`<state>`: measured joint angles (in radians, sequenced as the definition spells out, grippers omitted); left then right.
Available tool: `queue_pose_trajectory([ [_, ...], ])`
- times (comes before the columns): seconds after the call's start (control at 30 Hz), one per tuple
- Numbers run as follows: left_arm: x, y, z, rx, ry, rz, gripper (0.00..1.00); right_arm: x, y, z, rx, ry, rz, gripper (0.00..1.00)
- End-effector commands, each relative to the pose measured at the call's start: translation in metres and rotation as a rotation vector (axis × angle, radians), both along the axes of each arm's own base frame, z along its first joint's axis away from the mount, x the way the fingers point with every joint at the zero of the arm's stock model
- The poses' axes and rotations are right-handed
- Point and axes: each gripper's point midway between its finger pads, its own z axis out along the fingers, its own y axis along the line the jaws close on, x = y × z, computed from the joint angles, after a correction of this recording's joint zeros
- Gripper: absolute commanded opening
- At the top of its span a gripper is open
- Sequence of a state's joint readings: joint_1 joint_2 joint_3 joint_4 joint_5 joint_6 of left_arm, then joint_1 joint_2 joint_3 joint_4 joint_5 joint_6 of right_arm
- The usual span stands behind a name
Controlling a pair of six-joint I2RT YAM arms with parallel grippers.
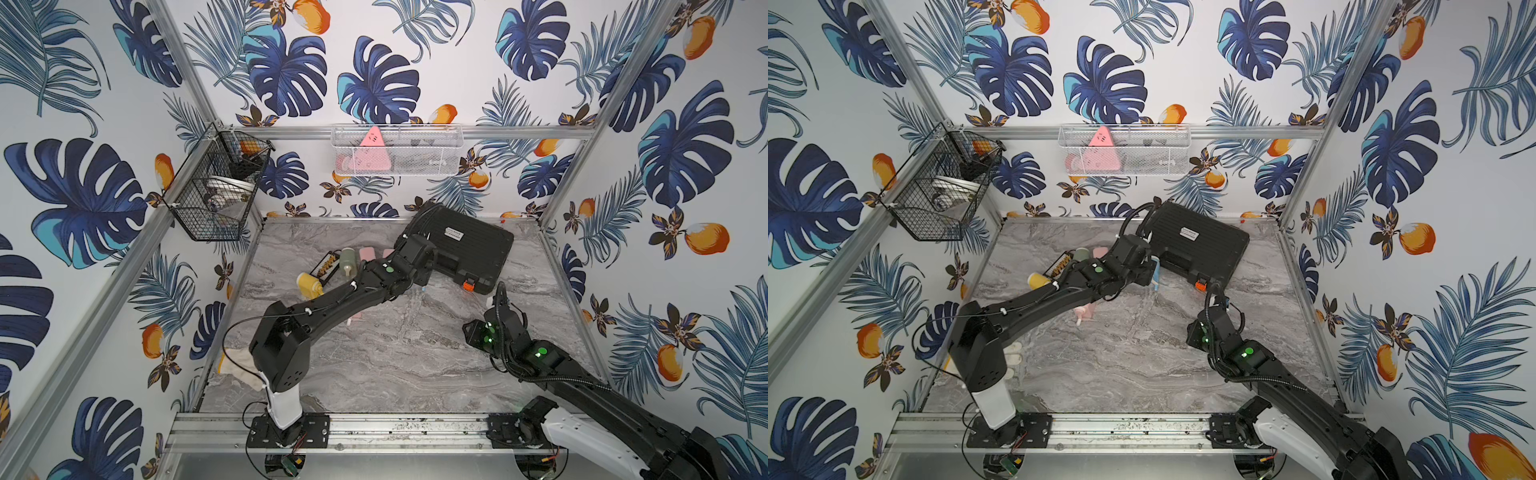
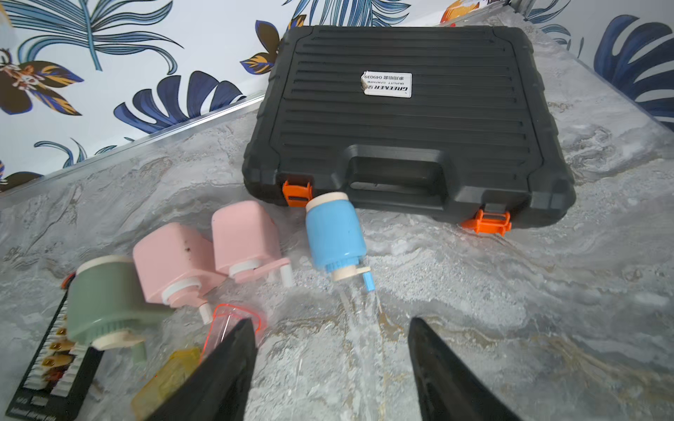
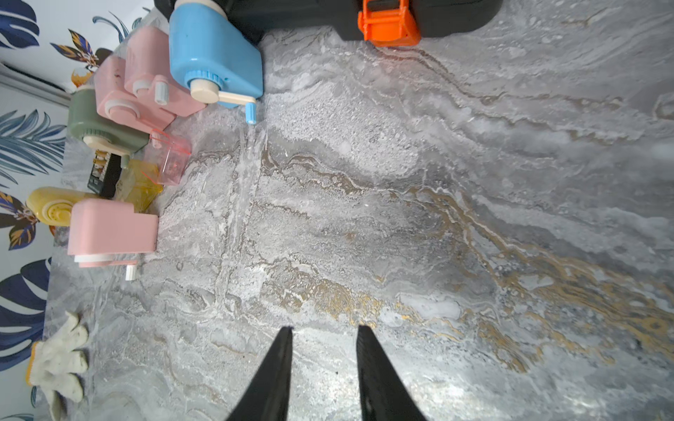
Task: Put the tray back into the pencil sharpener
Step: Place the pencil sharpener at the center of the board, then pick up the container from the center of the board.
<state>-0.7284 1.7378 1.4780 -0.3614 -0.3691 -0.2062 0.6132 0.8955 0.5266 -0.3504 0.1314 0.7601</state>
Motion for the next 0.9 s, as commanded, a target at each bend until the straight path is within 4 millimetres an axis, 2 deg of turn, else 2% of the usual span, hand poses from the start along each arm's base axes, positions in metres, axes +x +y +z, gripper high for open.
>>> queue_pose_trajectory([
  [0.0,-0.011,0.027,0.006,-0.002,-0.019,-0.013,0.68,0.003,0.022,0.008,-0.003,-0.020,0.137,0.33],
  [0.17,-0.036,0.092,0.012,-0.062,-0.020,0.090,0.64,0.006,0.061,0.007,-0.118,-0.014,0.318,0.33],
  [0.3,-0.047,0.149,0.005,-0.117,-0.011,0.223,0.61,0.011,0.106,0.007,-0.231,-0.046,0.483,0.33],
  [0.43,-0.053,0.194,0.001,-0.185,-0.026,0.349,0.59,0.020,0.148,0.004,-0.322,-0.078,0.658,0.34],
  [0.57,-0.056,0.222,0.006,-0.241,-0.076,0.449,0.59,0.032,0.180,-0.010,-0.401,-0.070,0.825,0.32],
  [0.63,-0.058,0.228,0.011,-0.264,-0.117,0.471,0.59,0.042,0.197,-0.012,-0.425,-0.069,0.887,0.32],
  [0.87,-0.067,0.249,0.028,-0.267,-0.199,0.523,0.58,0.086,0.230,-0.019,-0.427,-0.127,0.966,0.35],
])
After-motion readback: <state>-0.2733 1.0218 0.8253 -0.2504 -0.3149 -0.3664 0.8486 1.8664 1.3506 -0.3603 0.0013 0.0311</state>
